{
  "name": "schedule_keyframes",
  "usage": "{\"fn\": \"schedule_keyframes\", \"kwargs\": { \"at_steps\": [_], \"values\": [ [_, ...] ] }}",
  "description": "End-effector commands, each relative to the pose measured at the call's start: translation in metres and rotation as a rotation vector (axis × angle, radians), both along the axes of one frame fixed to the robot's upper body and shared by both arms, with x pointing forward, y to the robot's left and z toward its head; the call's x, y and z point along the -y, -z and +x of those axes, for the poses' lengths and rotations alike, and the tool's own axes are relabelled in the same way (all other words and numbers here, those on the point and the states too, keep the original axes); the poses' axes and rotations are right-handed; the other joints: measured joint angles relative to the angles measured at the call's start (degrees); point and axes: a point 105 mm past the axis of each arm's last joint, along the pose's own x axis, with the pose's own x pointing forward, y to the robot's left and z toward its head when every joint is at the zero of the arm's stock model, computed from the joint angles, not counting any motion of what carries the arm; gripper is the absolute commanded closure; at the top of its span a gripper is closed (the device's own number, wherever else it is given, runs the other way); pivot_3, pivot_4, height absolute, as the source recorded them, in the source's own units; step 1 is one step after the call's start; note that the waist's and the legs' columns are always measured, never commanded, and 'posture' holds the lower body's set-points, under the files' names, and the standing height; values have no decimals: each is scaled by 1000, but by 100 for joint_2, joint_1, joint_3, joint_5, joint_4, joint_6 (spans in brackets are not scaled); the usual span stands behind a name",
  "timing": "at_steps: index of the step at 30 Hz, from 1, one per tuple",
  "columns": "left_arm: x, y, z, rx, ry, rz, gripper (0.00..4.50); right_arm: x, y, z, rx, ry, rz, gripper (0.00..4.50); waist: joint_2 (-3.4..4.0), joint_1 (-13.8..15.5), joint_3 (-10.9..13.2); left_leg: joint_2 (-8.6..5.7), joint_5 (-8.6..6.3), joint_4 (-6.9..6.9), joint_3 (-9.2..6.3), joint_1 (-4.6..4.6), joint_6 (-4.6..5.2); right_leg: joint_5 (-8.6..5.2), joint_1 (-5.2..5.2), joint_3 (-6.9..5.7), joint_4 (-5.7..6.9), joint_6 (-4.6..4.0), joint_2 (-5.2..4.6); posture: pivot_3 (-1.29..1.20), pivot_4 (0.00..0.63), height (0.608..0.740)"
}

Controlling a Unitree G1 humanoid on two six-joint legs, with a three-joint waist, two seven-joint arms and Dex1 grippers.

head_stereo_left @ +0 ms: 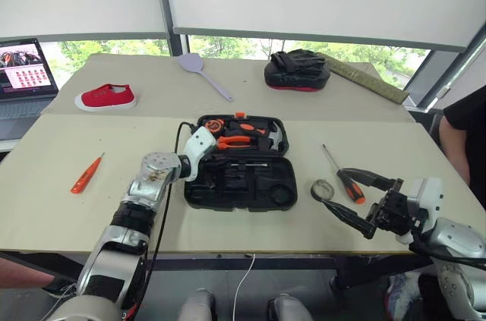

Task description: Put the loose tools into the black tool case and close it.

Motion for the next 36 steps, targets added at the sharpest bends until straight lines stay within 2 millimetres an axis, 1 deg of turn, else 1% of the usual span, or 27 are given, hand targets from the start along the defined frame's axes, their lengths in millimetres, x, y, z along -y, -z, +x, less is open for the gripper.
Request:
{"fn": "schedule_keyframes", "kwargs": {
  "at_steps": [1,3,4,6,7,9,11,13,15,17,18,19,20,21,22,23,24,25,27,29,32,34,36],
  "values": [
    [3,22,-5,-31,24,110,4466,2,-4,-6,32,23,-8,0,7,7,-6,-2,0,0,0,0,0,0,0,1,-1,0,0,0,150,740],
    [7,16,-4,-21,31,71,4466,5,-1,-9,20,39,-7,0,17,10,-15,-4,0,0,0,4,0,0,6,4,-4,1,-1,0,150,740],
    [6,0,0,39,21,-3,4466,11,-2,-8,26,82,2,0,20,12,-17,-4,0,1,0,7,0,-1,8,4,-4,2,-1,0,150,740],
    [2,-21,4,108,7,-100,4466,20,-4,-7,37,143,12,0,20,23,-16,-3,0,0,-1,7,0,-2,6,3,-2,4,-2,0,150,740],
    [-2,-32,2,144,20,-147,4233,27,-5,-7,44,184,17,0,19,19,-16,-3,0,1,-1,5,0,-2,3,4,-3,4,-2,0,150,740],
    [-12,-53,-13,225,124,-234,3721,48,-4,-8,57,306,12,0,18,10,-16,-2,0,1,-2,0,0,1,-3,4,-2,0,-1,0,150,740],
    [-22,-66,-29,272,212,-298,3005,65,1,-12,48,400,7,0,18,-14,-16,0,0,-4,-1,1,0,4,-5,5,-2,-15,1,0,150,740],
    [-35,-62,-52,249,296,-288,2333,87,12,-21,16,523,-13,0,22,-50,-18,1,-1,-12,-1,1,0,1,-7,5,-3,-20,2,0,150,740],
    [-41,-58,-67,228,338,-273,1518,103,21,-28,-15,627,-42,0,33,-57,-24,0,-1,-24,0,9,0,-2,-3,6,-3,-23,0,0,150,740],
    [-50,-51,-86,216,377,-236,978,122,42,-41,-125,749,-124,0,41,-54,-28,0,-1,-27,1,9,0,-3,-4,7,-3,-23,-1,0,150,740],
    [-52,-49,-91,212,388,-226,519,127,48,-45,-154,779,-148,0,44,-54,-29,0,-1,-27,1,9,0,-3,-5,7,-3,-23,-2,0,150,740],
    [-53,-48,-99,226,399,-214,211,129,53,-51,-181,786,-147,0,44,-38,-29,1,-1,-27,3,9,0,-4,-6,9,-4,-24,-3,0,150,740],
    [-54,-49,-105,237,404,-208,84,130,55,-55,-192,787,-141,0,44,-34,-29,1,-1,-27,2,9,-1,-13,-4,4,-3,-38,-6,0,150,740],
    [-54,-53,-121,247,415,-266,84,136,60,-61,-222,819,-113,0,44,-34,-29,2,-1,-26,2,10,-2,-27,-7,4,-7,-52,-7,0,150,740],
    [-54,-56,-134,251,423,-307,84,139,62,-65,-242,842,-94,0,44,-52,-29,2,-1,-25,2,10,-2,-33,-5,6,-8,-41,-9,0,150,740],
    [-54,-56,-141,258,412,-321,84,141,63,-66,-252,852,-77,0,47,-69,-30,7,-2,-26,2,10,-4,-33,-6,9,-12,-35,-12,0,150,740],
    [-55,-57,-146,243,389,-354,84,138,63,-63,-262,839,-73,0,54,-78,-35,22,-12,-26,-6,14,-21,-32,-5,14,-12,-34,-15,0,150,740],
    [-56,-57,-147,245,359,-375,84,133,61,-58,-268,817,-75,0,60,-80,-38,25,-14,-26,-15,19,-23,-33,0,19,-12,-34,-17,0,150,740],
    [-55,-52,-153,206,354,-399,84,122,53,-40,-280,771,-85,0,70,-96,-44,21,-14,-27,-14,27,-23,-34,-3,24,-10,-31,-15,0,150,740],
    [-52,-47,-155,189,363,-382,84,112,42,-23,-286,716,-88,0,83,-121,-50,8,-16,-27,-12,40,-26,-27,0,33,-8,-28,-12,0,150,740],
    [-49,-48,-154,180,381,-389,84,100,25,6,-317,645,-120,0,89,-121,-52,2,-24,-27,-3,61,-40,-25,9,47,-3,-28,-4,0,150,740],
    [-46,-50,-152,184,396,-389,84,94,25,23,-385,619,-188,0,90,-112,-53,0,-23,-27,13,62,-39,-25,9,48,-4,-28,-1,0,150,740],
    [-44,-51,-150,185,405,-388,84,88,30,33,-458,590,-295,0,90,-69,-53,0,-13,-27,17,61,-22,-26,9,50,-7,-28,4,0,150,740]
  ]
}}
